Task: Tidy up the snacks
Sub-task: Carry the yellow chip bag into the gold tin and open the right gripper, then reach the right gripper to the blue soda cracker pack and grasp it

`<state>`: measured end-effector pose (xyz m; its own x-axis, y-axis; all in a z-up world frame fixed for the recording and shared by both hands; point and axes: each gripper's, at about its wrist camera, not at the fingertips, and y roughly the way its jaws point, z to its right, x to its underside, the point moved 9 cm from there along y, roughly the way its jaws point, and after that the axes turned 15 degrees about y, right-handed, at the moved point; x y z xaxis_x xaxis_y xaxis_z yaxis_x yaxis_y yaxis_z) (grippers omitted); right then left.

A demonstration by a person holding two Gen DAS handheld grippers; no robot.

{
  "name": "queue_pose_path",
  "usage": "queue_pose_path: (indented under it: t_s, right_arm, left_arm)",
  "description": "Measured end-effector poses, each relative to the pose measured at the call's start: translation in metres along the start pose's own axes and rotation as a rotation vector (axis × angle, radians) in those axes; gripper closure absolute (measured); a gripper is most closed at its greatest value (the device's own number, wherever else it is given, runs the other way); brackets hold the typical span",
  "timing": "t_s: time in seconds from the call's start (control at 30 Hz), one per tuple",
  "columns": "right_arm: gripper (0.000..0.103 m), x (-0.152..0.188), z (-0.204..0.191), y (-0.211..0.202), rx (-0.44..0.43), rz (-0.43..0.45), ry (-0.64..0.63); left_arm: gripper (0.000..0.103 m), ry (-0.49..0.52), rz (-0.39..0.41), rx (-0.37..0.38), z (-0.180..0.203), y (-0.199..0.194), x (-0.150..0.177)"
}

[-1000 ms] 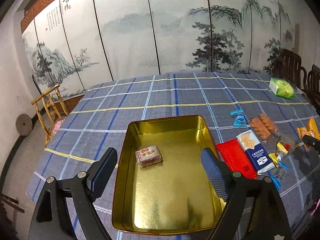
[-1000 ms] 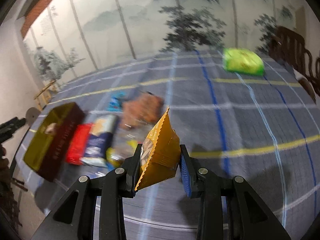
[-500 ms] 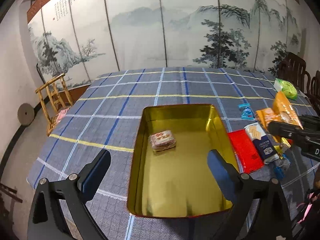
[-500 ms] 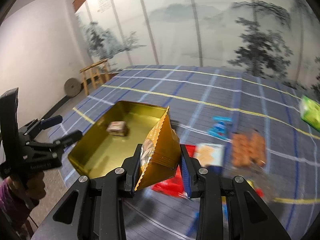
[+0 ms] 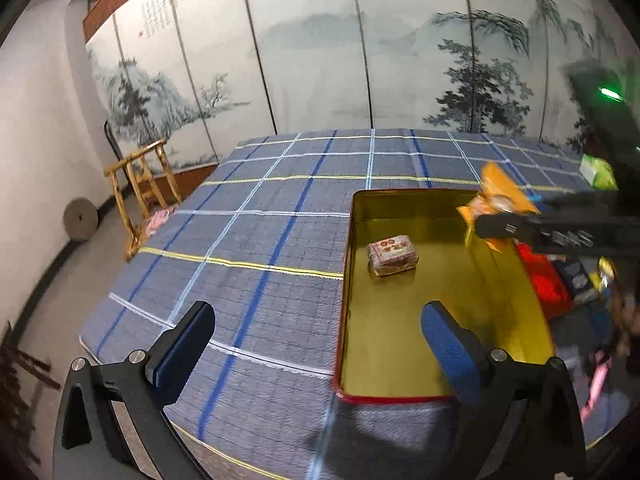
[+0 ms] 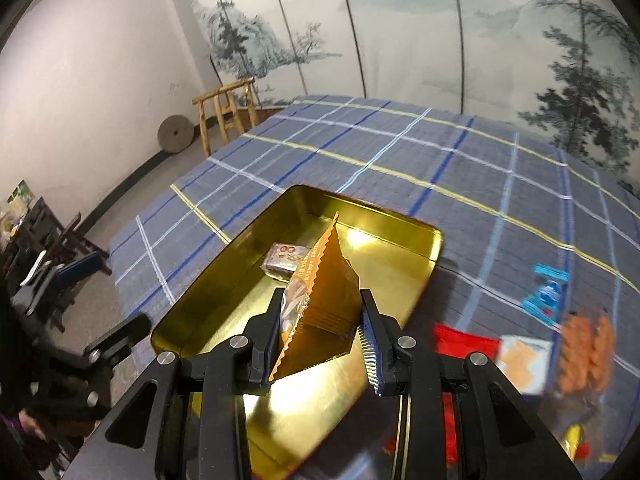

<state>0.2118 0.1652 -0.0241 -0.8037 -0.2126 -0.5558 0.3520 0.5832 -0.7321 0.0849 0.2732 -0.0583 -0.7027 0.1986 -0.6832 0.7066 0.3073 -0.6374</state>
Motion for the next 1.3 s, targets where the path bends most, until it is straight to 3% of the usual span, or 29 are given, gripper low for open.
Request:
queue_pose_path:
  t_s: [0.27,0.6,0.67,0.7,0.8,0.93,1.03,1.1,1.3]
  right_arm:
    - [0.067,-0.015,-0.001,0.051,0.052,-0.074,-0.039]
    - [0.066,-0.03,-0.001,0.08,0.143,-0.076,-0.06]
    - [0.062,-0.031,-0.004,0.078,0.125,-0.067,-0.046]
    - [0.055,-0.031,-0.004,0.075,0.118,-0.058,-0.039]
    - [0.04,-0.034,-0.003,0.059,0.074,-0.012,0.006]
    - [0.039,-0.029,0.007,0.021,-0.014,0.045,0.081]
    - [0.038,-0.003,0.028,-0.021,-0.058,0.106,0.114]
    - [0.038,0.019,0.049,-0.047,-0.04,0.142,0.131]
    - [0.038,0.096,0.157,-0.124,0.15,0.194,0.228]
  left_arm:
    - [0.001,-0.003,0.033,0.026,-0.001,0.0,0.002]
    - [0.001,0.009,0.032,0.036,0.004,-0.003,0.002]
    - [0.001,0.007,0.027,0.04,0.005,-0.002,0.002]
    - [0.001,0.006,0.024,0.046,0.006,-0.002,0.003]
    - [0.001,0.001,0.011,0.059,0.008,-0.001,0.003]
    - [0.001,0.031,0.014,0.08,0.016,-0.008,0.0]
    - [0.001,0.054,0.019,0.101,0.024,-0.015,-0.003]
    - [0.001,0.066,0.017,0.137,0.032,-0.019,-0.005]
    - [0.001,0.108,0.024,0.22,0.062,-0.034,-0.02]
